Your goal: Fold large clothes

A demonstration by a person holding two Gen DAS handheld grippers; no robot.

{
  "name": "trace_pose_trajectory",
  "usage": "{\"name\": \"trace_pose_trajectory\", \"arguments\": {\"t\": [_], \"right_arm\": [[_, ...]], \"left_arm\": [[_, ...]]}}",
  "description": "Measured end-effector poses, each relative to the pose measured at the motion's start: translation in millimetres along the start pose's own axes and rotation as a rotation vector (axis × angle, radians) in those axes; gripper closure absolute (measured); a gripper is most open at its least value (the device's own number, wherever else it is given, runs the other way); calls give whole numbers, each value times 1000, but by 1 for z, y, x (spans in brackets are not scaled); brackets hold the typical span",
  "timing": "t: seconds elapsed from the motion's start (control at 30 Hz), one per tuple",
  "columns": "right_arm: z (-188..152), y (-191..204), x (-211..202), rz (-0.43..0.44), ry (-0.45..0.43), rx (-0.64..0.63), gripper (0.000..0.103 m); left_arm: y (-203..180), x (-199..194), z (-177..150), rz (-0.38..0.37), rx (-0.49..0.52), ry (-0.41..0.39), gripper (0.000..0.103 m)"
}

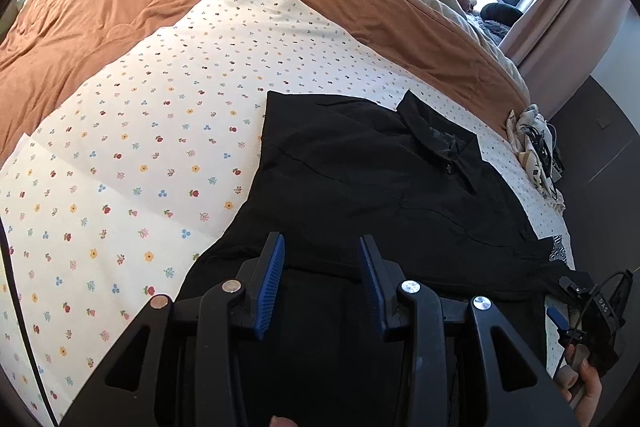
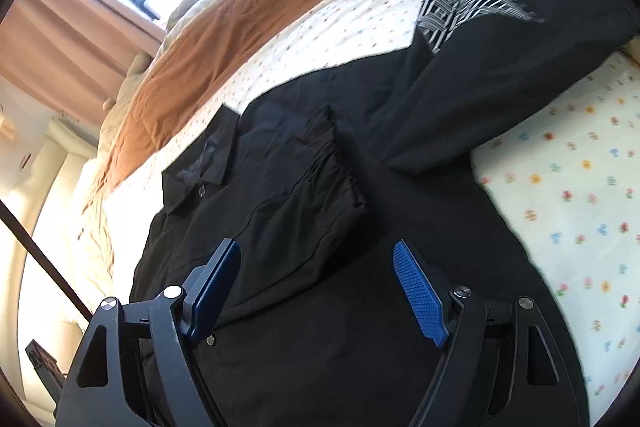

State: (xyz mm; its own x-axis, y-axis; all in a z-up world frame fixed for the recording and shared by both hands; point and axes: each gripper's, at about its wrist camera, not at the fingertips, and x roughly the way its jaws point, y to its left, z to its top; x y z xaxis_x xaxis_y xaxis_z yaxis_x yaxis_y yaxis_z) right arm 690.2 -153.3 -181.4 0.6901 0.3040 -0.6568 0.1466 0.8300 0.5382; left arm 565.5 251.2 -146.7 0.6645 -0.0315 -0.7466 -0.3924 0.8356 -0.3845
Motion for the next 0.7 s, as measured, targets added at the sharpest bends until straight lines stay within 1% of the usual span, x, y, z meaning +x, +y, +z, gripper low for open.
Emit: {"name": "trace_pose_trajectory", "arguments": {"t": [0.07,0.13,0.17,0.2,0.47,0.5,0.53,0.6,0.7], "right_arm": [[1,-3,-14,-8,-27,4,25],[3,-9,-26,-18,-50,14,25],[4,-14,-32,-23,-60,26,25],[4,-18,-37,-23,-67,36,25],[12,-68,-78,-43,-131,110,25],[13,-73,-81,-43,-140,119,25],[14,-80,-84,-45,-148,129,25],[16,-93,-87,-46,-158,149,25],[22,-113,-93,-43,-180,176,25]], "left_arm": [[-5,-6,-2,-6,6,-10,53],[-10,-13,-4,-19,9,-22,25],[-12,-16,-6,-28,9,-26,21],[-15,-19,-7,-40,9,-30,19],[-42,-33,-23,-70,48,-36,17],[-47,-34,-25,-73,56,-40,15],[-51,-34,-27,-73,63,-43,9],[-58,-34,-31,-76,73,-48,1],[-68,-31,-36,-82,88,-53,1]]}}
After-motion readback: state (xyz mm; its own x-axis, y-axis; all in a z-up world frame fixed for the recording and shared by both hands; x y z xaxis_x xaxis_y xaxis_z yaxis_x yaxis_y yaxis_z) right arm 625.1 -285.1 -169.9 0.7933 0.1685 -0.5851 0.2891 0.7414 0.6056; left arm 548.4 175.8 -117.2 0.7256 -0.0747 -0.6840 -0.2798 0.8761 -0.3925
